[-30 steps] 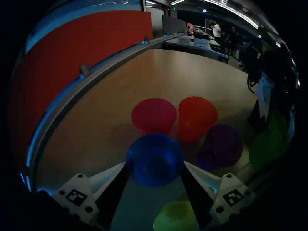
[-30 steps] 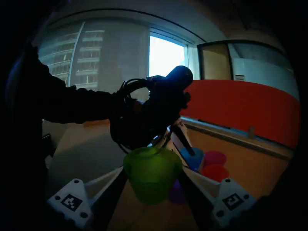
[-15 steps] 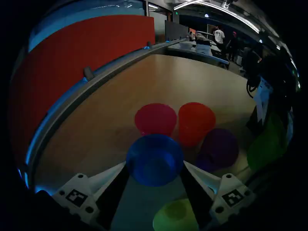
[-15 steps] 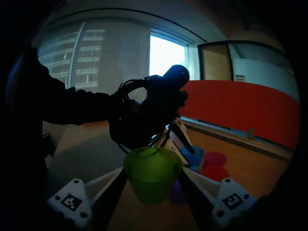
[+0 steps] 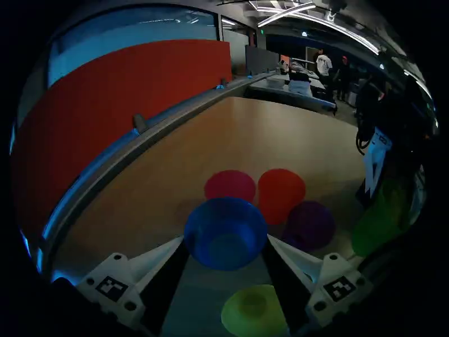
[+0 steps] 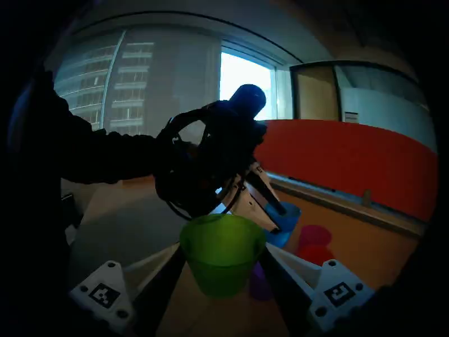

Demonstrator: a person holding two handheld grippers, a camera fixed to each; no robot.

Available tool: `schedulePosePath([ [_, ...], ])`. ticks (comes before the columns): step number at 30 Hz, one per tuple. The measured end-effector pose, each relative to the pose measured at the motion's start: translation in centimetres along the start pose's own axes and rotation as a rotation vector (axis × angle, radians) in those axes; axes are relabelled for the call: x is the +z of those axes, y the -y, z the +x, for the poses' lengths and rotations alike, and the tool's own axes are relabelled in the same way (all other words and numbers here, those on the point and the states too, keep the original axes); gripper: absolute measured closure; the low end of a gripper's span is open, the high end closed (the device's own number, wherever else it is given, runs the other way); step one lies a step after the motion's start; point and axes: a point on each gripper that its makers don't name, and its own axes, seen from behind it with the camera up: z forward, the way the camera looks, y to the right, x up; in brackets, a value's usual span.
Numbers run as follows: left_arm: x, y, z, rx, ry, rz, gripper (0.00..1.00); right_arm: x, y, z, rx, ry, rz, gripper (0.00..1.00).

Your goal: Pour water

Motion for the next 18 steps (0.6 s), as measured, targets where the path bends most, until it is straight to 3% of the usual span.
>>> schedulePosePath([
  [18, -4.3, 0.0, 2.8, -0.055, -0.166, 0.063, 0.16, 0.2, 1.3, 1.6, -0.014, -0.005, 0.010, 0.10],
])
